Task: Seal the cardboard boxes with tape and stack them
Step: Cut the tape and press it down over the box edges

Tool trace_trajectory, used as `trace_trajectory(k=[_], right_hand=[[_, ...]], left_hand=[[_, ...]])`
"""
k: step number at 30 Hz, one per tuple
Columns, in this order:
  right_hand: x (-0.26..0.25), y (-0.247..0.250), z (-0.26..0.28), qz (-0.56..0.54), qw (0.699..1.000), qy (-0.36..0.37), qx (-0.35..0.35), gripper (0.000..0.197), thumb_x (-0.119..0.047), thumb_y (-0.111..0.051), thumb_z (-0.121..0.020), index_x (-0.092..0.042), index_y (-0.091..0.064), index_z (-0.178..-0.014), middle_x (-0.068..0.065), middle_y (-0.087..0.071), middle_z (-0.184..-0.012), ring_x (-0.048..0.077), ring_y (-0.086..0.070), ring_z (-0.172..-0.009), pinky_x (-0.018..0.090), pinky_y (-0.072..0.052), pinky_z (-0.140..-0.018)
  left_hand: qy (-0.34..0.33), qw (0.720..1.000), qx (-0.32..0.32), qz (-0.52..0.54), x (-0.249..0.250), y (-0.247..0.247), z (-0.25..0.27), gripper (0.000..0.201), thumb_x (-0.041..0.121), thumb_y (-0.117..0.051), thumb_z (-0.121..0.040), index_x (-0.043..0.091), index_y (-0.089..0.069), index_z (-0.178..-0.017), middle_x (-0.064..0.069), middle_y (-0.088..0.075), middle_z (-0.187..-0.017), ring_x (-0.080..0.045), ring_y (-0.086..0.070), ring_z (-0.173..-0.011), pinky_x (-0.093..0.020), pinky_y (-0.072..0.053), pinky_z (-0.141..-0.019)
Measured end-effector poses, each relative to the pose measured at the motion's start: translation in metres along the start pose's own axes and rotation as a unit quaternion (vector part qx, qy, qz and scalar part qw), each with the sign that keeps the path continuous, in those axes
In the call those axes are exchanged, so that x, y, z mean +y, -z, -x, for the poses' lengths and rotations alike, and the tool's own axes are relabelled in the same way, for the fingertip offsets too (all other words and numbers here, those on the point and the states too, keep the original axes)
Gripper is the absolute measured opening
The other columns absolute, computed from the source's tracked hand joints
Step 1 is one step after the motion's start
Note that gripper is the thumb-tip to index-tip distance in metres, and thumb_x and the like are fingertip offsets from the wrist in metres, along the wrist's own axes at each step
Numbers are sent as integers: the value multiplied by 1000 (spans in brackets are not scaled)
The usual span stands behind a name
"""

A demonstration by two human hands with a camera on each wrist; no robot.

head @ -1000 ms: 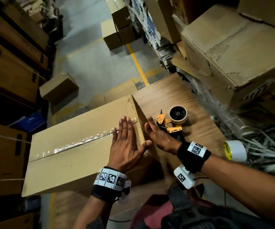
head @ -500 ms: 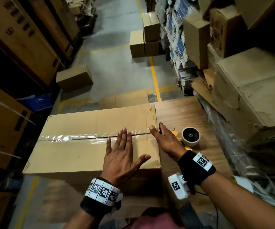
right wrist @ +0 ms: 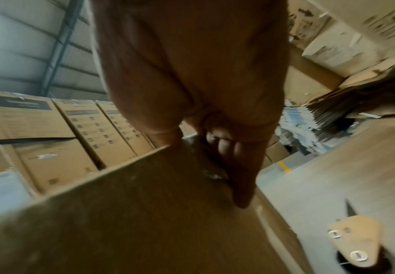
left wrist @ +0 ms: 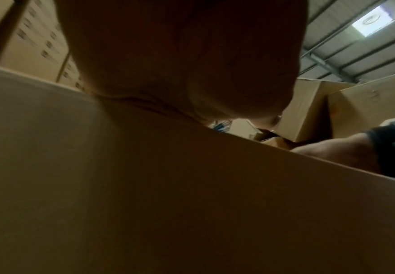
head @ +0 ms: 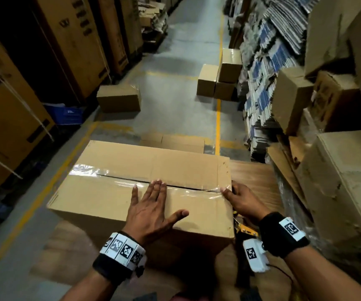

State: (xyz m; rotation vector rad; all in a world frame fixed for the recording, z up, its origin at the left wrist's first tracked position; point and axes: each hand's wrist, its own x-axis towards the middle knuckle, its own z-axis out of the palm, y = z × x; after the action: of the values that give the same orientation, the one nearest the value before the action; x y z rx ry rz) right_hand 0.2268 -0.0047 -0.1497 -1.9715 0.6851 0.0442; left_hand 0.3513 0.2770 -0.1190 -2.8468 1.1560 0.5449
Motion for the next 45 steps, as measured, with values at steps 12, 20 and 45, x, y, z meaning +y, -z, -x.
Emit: trace_trajectory(k=[12, 20, 45], right_hand=[[-72, 37, 3, 293, 951, 25, 92, 73, -52, -53, -102, -19, -28, -162, 17, -60, -143, 33, -58, -129, 38, -44, -103], [-123, -72, 28, 346, 926, 132, -78, 92, -76, -28, -92, -21, -17, -164, -3, -9, -172, 13, -8, -159, 35, -15, -129], [-202, -189, -2, 457, 852, 128, -220, 105, -86, -21, -86, -20, -1, -165, -3, 12, -172, 15, 3, -159, 44, -13, -129]], left_hand=[[5, 1000, -16, -24, -26, -7, 9, 133, 103, 13, -66, 15, 8, -166, 1, 20, -172, -16, 20, -158, -63, 14, -122], [47, 998, 42, 12, -86, 6, 27, 132, 102, 19, -65, 18, 6, -167, 2, 19, -172, -13, 21, -158, -59, 17, -124], [26, 982, 49, 183, -222, -12, 50, 131, 105, 2, -69, 18, 12, -165, 7, 37, -165, -12, 15, -159, -35, -5, -131]])
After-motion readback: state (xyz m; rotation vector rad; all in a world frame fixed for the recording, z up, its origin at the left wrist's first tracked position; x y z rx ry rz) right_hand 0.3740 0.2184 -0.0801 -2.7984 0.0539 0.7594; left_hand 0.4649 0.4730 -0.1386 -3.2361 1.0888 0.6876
